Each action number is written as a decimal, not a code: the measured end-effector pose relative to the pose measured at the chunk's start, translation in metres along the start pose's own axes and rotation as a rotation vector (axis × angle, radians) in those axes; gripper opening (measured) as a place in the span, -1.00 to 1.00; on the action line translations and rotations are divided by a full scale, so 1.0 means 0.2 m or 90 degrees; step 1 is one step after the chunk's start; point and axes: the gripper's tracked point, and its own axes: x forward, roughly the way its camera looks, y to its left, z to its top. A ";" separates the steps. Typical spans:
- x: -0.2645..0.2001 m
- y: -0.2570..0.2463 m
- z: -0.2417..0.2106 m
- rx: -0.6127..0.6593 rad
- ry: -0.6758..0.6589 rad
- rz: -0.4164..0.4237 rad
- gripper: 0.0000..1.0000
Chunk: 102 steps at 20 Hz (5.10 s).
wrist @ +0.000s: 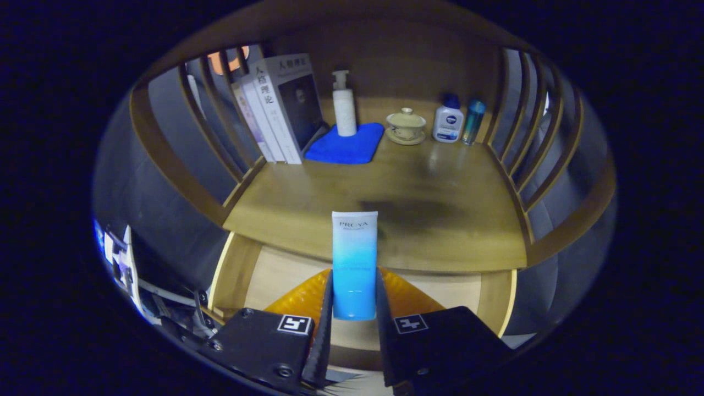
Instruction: Pull open the drawer, take out the items inside it, and place them on the countertop above the cabinet.
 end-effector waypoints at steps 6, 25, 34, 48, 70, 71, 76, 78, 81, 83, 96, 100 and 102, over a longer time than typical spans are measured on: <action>0.18 -0.03 0.07 0.031 -0.016 -0.003 -0.18; -0.04 0.07 -0.07 -0.006 -0.188 0.033 0.63; -0.32 0.14 -0.25 -0.072 -0.403 0.027 0.97; -0.44 0.13 -0.72 -0.138 -0.620 -0.026 0.96; -0.02 0.04 -1.17 -0.089 -0.558 -0.108 1.00; -0.01 0.04 -1.17 -0.076 -0.556 -0.110 1.00; -0.01 0.04 -1.15 -0.059 -0.564 -0.137 1.00; -0.01 0.04 -1.14 -0.059 -0.565 -0.146 1.00; 0.01 0.04 -1.09 -0.048 -0.559 -0.141 1.00; 0.05 0.04 -1.01 -0.043 -0.550 -0.138 1.00; 0.24 -0.02 -0.69 -0.028 -0.495 -0.142 1.00; 0.30 -0.04 -0.60 -0.036 -0.474 -0.158 1.00; 0.34 -0.05 -0.55 -0.028 -0.464 -0.155 1.00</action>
